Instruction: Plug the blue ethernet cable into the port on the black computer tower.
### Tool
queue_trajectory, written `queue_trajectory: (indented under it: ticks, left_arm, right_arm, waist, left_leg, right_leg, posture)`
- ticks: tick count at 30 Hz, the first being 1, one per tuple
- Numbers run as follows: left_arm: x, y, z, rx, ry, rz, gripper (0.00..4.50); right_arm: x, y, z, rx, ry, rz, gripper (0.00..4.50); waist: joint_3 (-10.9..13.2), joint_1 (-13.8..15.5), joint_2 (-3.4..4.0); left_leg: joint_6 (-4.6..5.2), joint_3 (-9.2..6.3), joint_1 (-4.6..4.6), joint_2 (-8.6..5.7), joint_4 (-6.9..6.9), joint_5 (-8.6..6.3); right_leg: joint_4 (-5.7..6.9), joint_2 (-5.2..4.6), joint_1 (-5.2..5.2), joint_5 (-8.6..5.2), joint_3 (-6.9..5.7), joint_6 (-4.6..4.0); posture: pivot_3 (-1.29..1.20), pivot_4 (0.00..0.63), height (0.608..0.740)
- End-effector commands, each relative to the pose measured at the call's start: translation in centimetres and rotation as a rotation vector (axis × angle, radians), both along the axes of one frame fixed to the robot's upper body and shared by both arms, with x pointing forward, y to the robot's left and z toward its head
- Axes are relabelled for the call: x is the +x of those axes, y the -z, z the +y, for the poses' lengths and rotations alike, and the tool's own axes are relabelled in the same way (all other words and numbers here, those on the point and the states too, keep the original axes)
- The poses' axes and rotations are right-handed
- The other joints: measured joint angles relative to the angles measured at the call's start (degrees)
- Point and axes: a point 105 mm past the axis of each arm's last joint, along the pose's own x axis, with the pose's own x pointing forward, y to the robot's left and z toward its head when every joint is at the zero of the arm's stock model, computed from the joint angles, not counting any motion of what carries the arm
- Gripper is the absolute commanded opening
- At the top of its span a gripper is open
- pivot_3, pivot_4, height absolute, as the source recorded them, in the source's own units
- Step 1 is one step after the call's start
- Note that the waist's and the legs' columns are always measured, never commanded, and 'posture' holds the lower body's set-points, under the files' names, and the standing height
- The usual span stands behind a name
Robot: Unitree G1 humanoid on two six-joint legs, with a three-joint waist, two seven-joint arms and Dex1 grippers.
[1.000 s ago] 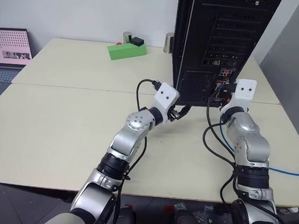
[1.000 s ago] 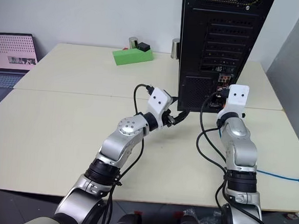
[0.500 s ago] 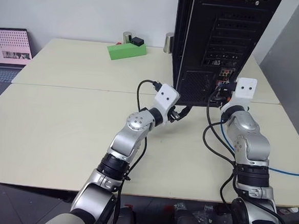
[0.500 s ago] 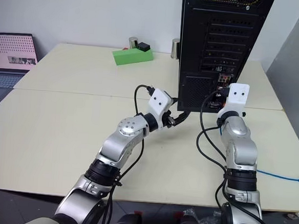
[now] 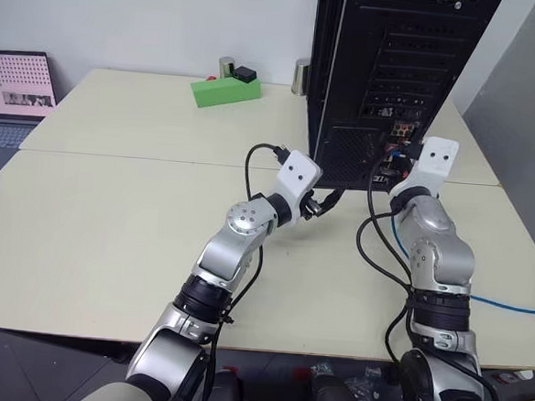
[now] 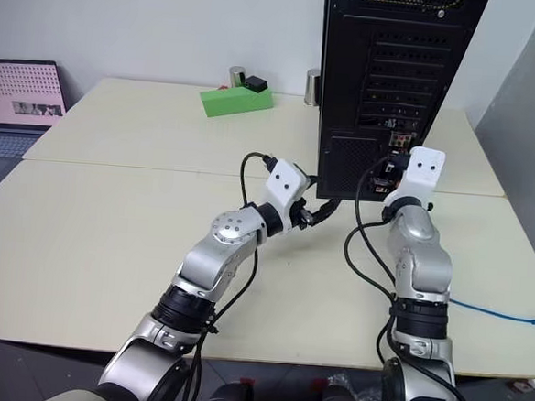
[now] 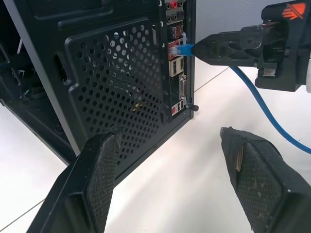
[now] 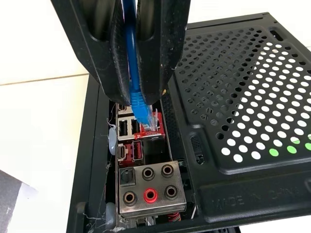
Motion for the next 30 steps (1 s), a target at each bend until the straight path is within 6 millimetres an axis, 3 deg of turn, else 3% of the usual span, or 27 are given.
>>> queue_trajectory:
  ticks: [1,10,27,30]
  left_arm:
    - [-0.5,-1.7,-0.2,-0.03,0.011,-0.066,3.46]
    - [-0.5,-1.7,-0.3,-0.033,0.012,-0.068,3.46]
    - [-0.5,-1.8,-0.2,-0.036,0.007,-0.07,3.46]
    - [-0.5,-1.8,-0.1,-0.036,0.006,-0.069,3.54]
  right_arm:
    - [0.2,-1.9,0.7,-0.029,-0.012,-0.068,0.0]
    - [0.8,-1.9,1.7,-0.017,-0.026,-0.066,0.0]
    - [0.9,-1.1,1.7,-0.003,-0.05,-0.047,0.0]
    - [0.4,-0.7,1.7,-0.009,-0.072,-0.039,0.82]
  waist:
    - [0.0,-0.03,0.0]
    - [0.0,-0.79,0.0]
    - [-0.01,-1.27,0.01]
    - [-0.01,-1.21,0.01]
  left_leg:
    - [0.0,0.0,0.0,0.0,0.0,0.0]
    - [0.0,0.0,0.01,0.0,0.0,0.0]
    - [0.0,0.05,0.08,0.01,0.01,0.0]
    - [0.0,0.04,0.07,0.01,0.0,0.0]
  right_leg:
    - [0.0,0.0,0.0,0.0,0.0,0.0]
    - [0.03,0.0,0.0,0.0,0.02,0.0]
    - [0.07,0.01,0.0,0.02,0.08,0.01]
    - [0.06,0.01,0.01,0.02,0.07,0.01]
  posture:
    - [0.0,0.15,0.74]
    - [0.0,0.15,0.74]
    - [0.0,0.15,0.74]
    - [0.0,0.15,0.74]
